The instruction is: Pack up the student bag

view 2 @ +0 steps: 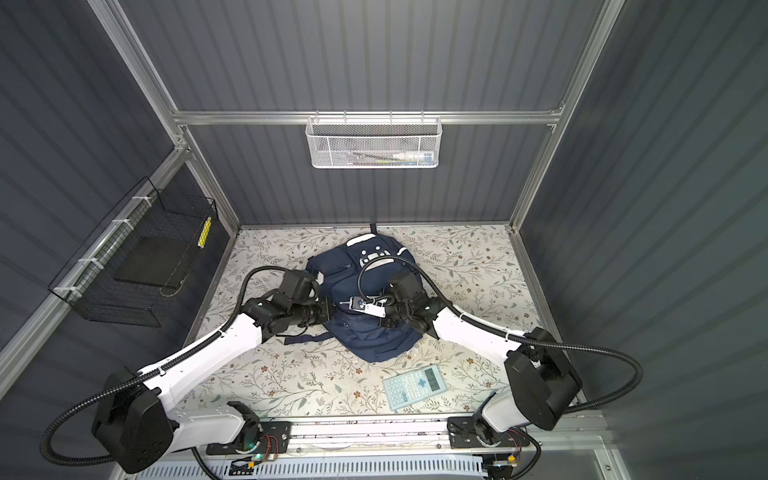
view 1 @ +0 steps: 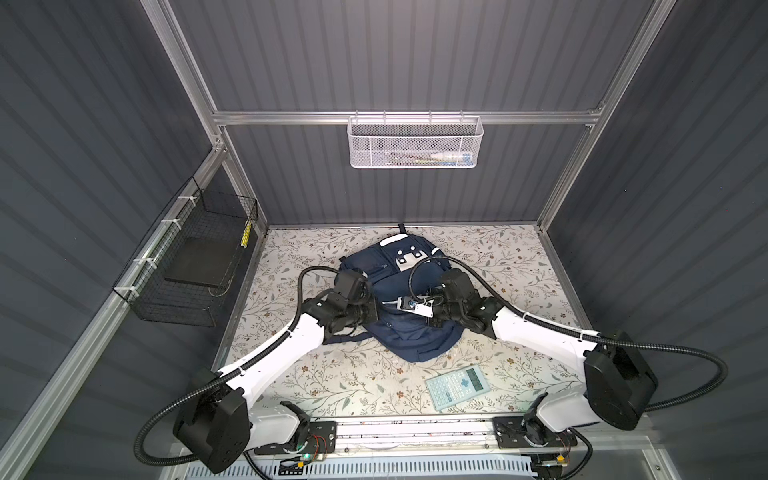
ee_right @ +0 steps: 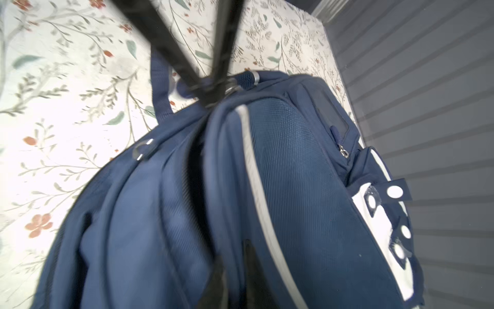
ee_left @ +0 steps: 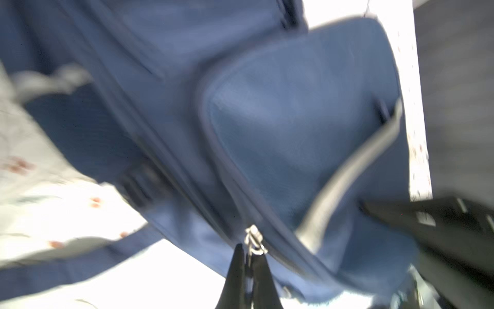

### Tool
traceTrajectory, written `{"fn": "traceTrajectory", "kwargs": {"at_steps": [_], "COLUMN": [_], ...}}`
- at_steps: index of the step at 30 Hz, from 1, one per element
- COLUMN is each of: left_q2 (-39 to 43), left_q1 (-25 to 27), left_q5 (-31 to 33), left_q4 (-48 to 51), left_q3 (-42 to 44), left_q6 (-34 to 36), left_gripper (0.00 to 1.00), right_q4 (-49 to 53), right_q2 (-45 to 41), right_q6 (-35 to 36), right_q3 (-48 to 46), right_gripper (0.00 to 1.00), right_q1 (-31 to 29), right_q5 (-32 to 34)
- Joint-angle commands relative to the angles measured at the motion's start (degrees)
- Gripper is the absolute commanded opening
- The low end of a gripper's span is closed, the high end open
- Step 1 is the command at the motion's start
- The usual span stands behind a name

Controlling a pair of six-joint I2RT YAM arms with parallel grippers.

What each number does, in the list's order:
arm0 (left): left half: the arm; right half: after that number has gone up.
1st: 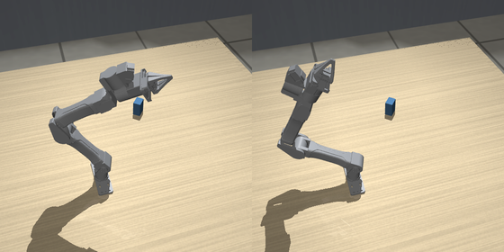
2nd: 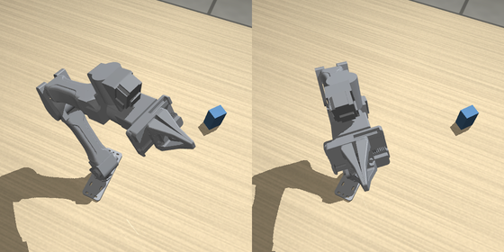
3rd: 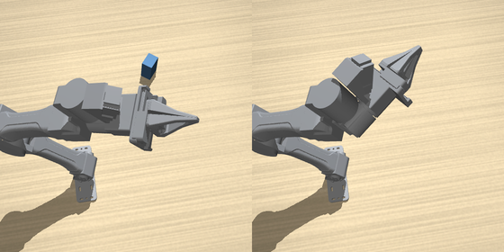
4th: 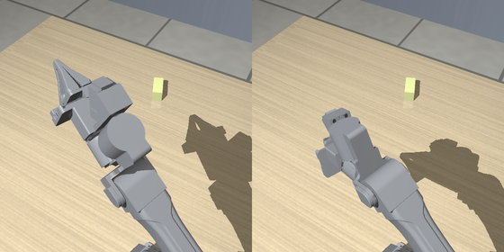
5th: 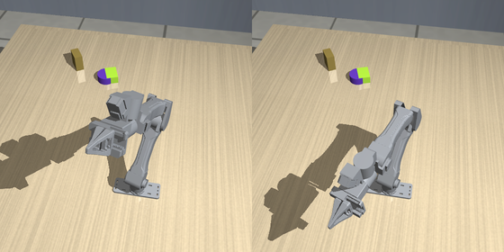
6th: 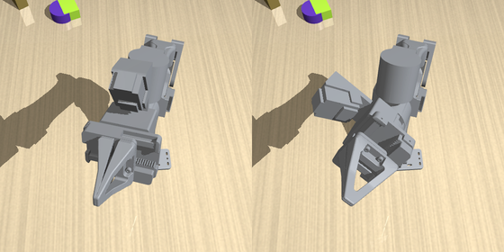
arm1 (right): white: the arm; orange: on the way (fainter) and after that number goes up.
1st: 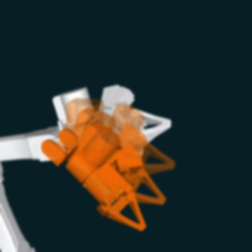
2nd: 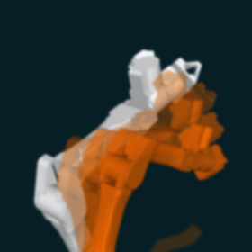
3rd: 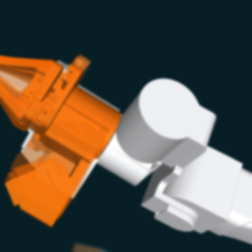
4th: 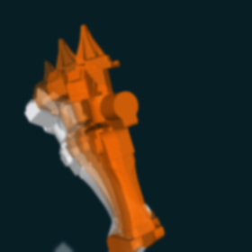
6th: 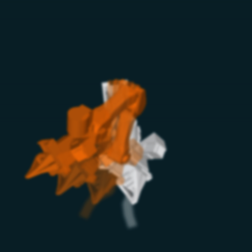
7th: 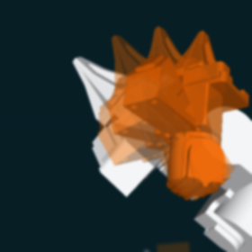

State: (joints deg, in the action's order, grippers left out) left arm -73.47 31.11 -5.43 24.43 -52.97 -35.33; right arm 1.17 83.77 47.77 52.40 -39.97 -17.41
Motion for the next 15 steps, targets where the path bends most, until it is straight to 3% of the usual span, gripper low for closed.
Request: {"fn": "traceTrajectory", "kwargs": {"at_steps": [1,4,6,10,15], "left_q2": [-0.75,-2.77,-4.43,-5.81,-2.84], "left_q1": [-8.94,-15.99,-17.28,-16.48,-14.68], "left_q5": [7.62,6.46,6.52,-1.31,-3.21], "left_q4": [2.25,0.20,-1.39,-4.82,-4.81], "left_q3": [-2.20,-4.40,-5.69,-5.76,-1.17], "left_q6": [4.54,7.12,8.25,8.68,9.05], "left_gripper": [0.00,0.00,0.00,0.00,0.04], "right_q4": [7.02,6.35,5.38,1.98,-2.72], "right_q2": [-0.81,-1.00,-1.60,-1.53,0.20], "right_q6": [-0.22,-0.92,-0.72,0.71,1.90], "right_q3": [-1.65,-2.14,-3.13,-4.47,-3.19], "right_gripper": [0.11,0.10,0.10,0.09,0.08], "right_q1": [2.81,4.21,4.50,4.67,5.24], "right_q5": [-1.22,-3.75,-3.50,-0.56,-1.08]}}
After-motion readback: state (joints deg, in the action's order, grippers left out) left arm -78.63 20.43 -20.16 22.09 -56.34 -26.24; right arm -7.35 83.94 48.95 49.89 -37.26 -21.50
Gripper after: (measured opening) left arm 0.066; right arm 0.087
